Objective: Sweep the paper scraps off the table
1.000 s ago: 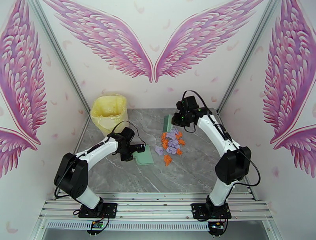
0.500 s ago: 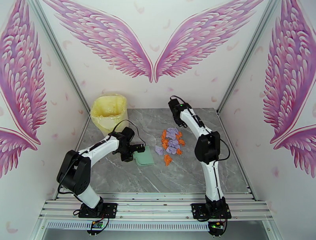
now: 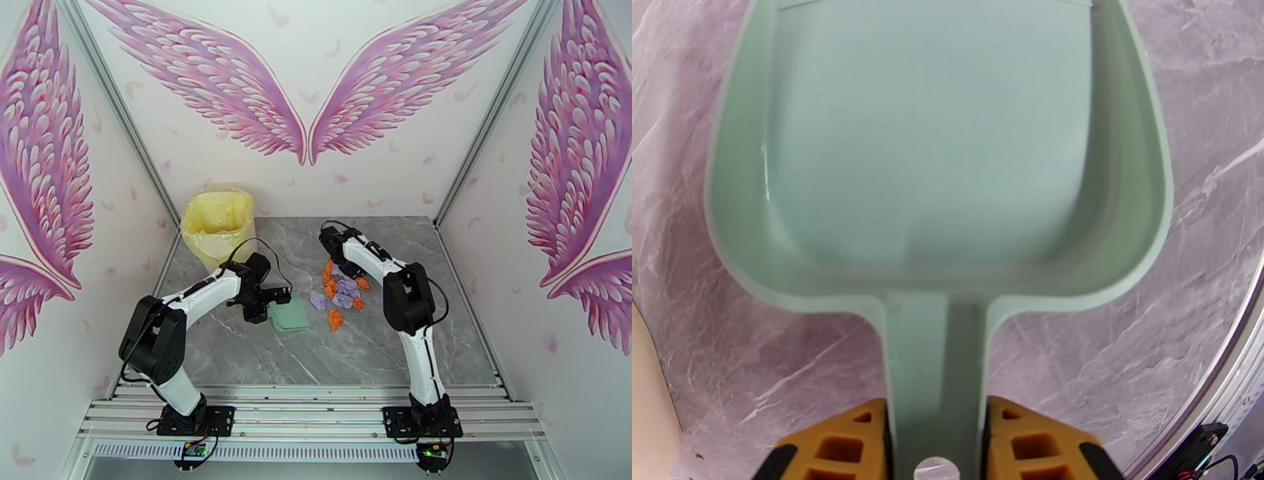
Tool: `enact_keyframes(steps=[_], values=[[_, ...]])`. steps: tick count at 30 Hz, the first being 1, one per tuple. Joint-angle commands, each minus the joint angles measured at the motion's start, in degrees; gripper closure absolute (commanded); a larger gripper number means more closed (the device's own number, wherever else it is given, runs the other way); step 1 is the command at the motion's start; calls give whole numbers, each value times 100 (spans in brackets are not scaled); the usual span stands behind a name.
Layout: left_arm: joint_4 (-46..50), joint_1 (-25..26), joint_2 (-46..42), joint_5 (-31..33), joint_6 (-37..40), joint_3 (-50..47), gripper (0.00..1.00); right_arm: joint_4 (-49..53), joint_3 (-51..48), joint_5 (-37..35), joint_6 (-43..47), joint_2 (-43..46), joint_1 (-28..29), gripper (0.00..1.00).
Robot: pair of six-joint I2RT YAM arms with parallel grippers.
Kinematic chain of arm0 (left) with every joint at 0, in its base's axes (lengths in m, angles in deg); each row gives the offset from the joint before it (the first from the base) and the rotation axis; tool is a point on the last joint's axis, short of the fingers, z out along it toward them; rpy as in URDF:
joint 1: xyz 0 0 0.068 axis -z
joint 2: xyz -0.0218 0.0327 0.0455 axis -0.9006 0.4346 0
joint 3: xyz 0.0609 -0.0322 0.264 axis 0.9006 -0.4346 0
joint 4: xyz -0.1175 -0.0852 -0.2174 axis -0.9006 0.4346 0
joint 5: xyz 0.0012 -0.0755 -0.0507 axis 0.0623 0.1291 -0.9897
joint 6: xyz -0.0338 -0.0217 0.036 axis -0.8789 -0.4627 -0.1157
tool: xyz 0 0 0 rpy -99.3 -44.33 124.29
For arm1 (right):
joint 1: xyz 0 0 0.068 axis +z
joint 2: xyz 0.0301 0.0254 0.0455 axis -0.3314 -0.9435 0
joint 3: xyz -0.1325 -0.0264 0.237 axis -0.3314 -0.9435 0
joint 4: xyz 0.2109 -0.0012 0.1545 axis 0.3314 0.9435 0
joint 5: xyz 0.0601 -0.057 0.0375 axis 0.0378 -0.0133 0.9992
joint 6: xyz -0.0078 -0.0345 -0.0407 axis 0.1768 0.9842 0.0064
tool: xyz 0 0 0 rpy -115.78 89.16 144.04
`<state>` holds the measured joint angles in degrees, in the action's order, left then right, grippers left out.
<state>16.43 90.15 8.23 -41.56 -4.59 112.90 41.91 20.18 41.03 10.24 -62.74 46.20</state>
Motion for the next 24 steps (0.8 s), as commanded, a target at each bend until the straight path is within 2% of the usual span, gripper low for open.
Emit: enact_keyframes(steps=[1, 14, 24], values=[[164, 2, 135, -46, -58, 164, 100, 7, -302, 495, -154, 452, 271, 100], [135, 17, 174, -16, -93, 156, 100, 82, -924, 1528, -595, 1174, 865, 100], [141, 61, 180, -5, -111, 161, 100, 134, -961, 2688, -1668, 1708, 1213, 100]])
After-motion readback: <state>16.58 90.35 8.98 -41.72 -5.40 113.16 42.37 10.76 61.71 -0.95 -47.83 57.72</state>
